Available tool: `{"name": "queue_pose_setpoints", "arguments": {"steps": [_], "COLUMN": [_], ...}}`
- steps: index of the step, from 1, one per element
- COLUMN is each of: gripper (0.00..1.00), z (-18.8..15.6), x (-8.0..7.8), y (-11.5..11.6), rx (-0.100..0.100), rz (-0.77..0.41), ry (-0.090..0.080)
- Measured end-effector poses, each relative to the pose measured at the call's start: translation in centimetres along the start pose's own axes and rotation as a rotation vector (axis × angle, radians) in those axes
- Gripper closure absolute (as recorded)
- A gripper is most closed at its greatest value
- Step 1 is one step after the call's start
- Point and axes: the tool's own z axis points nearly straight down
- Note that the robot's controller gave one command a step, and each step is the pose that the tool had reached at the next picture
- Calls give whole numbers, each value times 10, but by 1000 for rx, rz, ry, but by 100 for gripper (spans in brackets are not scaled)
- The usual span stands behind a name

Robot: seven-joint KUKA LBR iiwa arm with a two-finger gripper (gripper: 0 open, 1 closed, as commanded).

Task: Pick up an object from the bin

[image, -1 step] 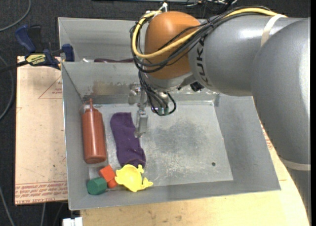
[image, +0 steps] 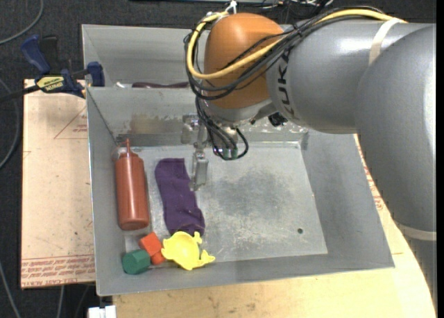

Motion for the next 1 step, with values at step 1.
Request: {"name": "queue_pose_setpoints", "arguments": {"steps": [1], "gripper": [0], "z": [32], "x": [38], "y": [2], "rx": [-1], "rz": [-216], "ry": [-6]}}
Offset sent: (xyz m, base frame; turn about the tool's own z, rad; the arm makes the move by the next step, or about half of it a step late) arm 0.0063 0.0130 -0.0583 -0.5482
